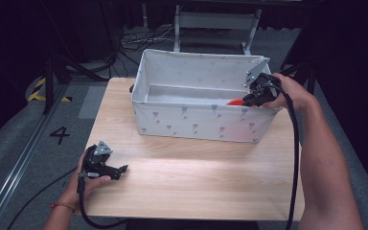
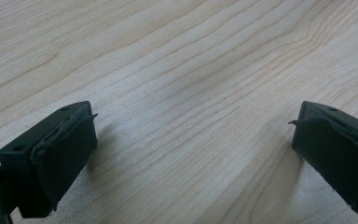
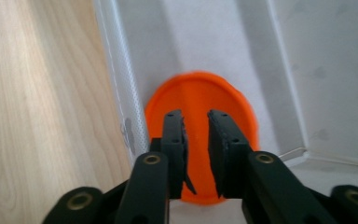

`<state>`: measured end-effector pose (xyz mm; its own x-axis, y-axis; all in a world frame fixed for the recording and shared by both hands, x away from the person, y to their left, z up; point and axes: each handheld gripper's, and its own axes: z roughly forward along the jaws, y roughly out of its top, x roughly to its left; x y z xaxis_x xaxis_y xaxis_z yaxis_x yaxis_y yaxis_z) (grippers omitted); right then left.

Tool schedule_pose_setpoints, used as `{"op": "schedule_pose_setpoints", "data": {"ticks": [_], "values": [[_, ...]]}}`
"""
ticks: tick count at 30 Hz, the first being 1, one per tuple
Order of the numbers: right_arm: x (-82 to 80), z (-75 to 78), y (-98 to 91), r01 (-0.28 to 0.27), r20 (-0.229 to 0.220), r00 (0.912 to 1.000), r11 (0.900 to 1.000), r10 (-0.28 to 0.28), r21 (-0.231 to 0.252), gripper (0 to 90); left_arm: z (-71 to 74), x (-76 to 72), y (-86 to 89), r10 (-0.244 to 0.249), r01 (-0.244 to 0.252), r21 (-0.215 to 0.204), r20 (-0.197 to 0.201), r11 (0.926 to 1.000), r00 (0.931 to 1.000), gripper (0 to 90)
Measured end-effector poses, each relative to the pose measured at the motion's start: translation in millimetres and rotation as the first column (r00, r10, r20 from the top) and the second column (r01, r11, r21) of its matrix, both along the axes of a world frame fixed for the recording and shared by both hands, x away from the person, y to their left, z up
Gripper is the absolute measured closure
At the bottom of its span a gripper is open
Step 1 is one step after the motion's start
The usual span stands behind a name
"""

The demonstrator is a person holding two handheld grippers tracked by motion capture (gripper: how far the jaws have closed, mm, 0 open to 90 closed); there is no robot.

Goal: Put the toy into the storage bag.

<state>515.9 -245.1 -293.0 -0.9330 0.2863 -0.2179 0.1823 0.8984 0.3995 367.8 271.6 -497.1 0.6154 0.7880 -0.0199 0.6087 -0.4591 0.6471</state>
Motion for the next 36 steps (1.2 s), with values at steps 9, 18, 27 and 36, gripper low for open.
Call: {"op": "schedule_pose_setpoints", "data": {"ticks": [9, 18, 27, 36], "values": [[-23.5, 18.8, -27.2, 0.083, 0.135, 0.9825, 0.9502, -0.128, 0.3, 60.7, 0.0, 0.1, 0.1, -0.001, 0.001, 0.002, 0.003, 1.0, 1.0, 0.2], [-60.2, 28.0, -50.0, 0.189, 0.177, 0.9409, 0.8821, -0.289, 0.431, 43.3, -0.2, -0.4, 0.3, 0.0, 0.0, 0.0, 0.004, 1.0, 1.0, 0.2], [-98.7, 20.4, -57.4, 0.24, 0.224, 0.8966, 0.8441, -0.382, 0.479, 28.2, 0.1, -0.5, 0.6, -0.001, 0.001, 0.002, 0.001, 1.0, 1.0, 0.3], [-139.4, -0.4, -61.1, 0.245, 0.284, 0.864, 0.8402, -0.416, 0.484, 21.8, -0.1, -0.6, 0.6, 0.001, -0.001, 0.0, 0.004, 1.0, 1.0, 0.3]]}}
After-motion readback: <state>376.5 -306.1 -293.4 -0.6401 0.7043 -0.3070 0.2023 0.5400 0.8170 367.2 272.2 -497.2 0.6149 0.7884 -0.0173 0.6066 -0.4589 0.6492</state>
